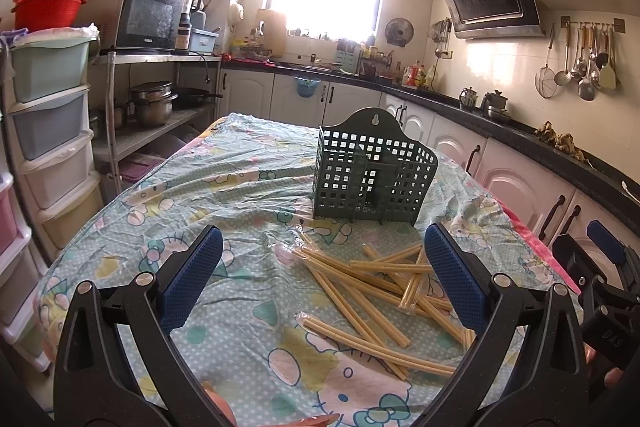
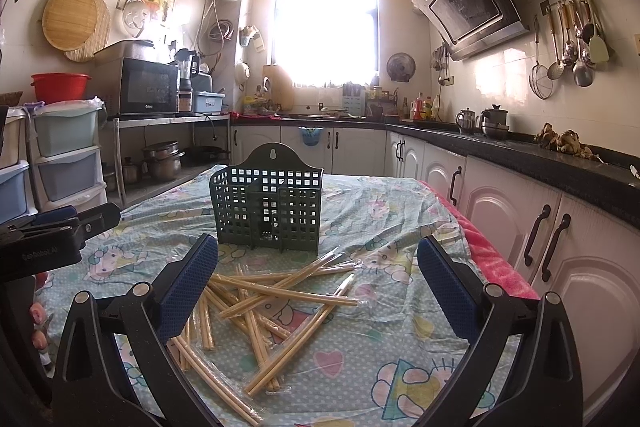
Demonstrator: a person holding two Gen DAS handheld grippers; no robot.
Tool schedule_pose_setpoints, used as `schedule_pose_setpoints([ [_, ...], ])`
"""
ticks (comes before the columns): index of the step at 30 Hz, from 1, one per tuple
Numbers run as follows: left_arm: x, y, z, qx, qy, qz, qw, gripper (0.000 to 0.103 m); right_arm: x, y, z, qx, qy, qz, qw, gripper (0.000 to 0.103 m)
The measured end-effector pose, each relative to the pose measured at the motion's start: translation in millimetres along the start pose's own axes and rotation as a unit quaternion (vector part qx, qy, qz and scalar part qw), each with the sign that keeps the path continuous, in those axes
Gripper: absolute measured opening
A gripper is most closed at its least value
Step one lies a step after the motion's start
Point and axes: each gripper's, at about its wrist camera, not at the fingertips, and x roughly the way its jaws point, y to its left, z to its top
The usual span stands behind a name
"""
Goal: Organize utensils
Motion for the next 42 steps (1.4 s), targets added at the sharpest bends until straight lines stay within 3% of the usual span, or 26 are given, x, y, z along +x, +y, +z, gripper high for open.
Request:
schedule_pose_setpoints([
  [15, -1.6, -4.5, -1.4, -0.001, 0.0, -0.002, 1.0, 0.093, 8.6, -5.1, -9.3, -0.004, 0.005, 0.003, 1.0, 0.097],
  [27, -1.3, 1.8, -2.5, -0.034, 0.016, 0.008, 0.9992, 0.093, 14.2, 11.6, -5.1, -0.048, 0.032, 0.051, 0.997, 0.097],
  [42, 28.3, 43.8, 10.9, -0.09, 0.087, -0.025, 0.9919, 0.093, 48.2, 38.1, -5.8, -0.117, 0.109, 0.12, 0.98, 0.097],
])
